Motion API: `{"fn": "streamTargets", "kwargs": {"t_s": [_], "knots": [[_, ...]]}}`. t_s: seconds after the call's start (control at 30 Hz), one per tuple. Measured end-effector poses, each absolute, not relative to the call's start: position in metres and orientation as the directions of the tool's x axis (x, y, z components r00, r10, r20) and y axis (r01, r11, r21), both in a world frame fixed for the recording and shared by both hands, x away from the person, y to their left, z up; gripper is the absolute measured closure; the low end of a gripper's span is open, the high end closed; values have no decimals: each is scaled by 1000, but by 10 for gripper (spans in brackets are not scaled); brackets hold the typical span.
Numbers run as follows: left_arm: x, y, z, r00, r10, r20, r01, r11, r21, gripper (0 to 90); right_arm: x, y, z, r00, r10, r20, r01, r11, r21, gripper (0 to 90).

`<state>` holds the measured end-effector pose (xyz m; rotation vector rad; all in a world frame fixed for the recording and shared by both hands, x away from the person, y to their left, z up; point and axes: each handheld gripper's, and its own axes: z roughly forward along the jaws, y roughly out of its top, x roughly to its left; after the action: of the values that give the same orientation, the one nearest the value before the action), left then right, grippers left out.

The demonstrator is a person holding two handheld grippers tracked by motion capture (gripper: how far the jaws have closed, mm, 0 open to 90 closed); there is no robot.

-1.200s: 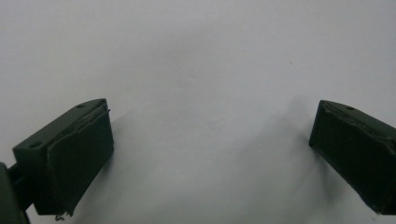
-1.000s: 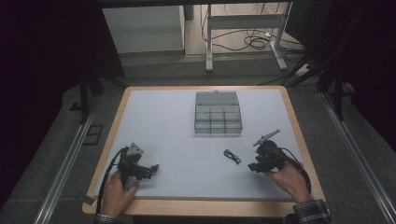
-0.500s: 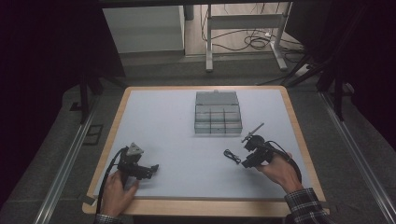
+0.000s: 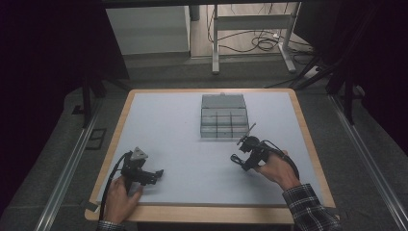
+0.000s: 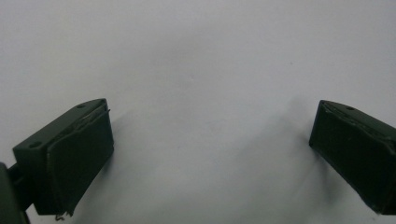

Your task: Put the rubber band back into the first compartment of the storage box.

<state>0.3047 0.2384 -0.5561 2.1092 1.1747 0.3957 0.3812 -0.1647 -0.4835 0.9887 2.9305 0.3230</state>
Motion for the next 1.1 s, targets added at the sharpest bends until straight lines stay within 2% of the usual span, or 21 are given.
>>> {"fn": "streamTargets", "kwargs": {"t_s": [0.27,0.33,0.37,0.4,0.53,0.73,1.1], "knots": [[305,238,-556,546,835,-61,628,-360,690,0,389,-148,-488,-807,590,2,584,799,143,644],[305,238,-556,546,835,-62,628,-360,690,0,392,-144,-491,-814,580,-31,575,812,97,699],[305,238,-556,546,835,-62,628,-360,690,0,392,-144,-491,-814,580,-31,575,812,97,699],[305,238,-556,546,836,-61,628,-360,690,0,392,-142,-492,-813,581,-34,577,813,85,769],[305,238,-556,546,836,-61,628,-360,690,0,394,-141,-491,-810,586,-20,584,810,57,836],[305,238,-556,546,836,-62,628,-360,690,0,396,-142,-489,-789,613,25,613,787,65,848],[305,238,-556,546,836,-62,628,-360,690,0,397,-143,-468,-786,617,39,618,781,91,848]]}}
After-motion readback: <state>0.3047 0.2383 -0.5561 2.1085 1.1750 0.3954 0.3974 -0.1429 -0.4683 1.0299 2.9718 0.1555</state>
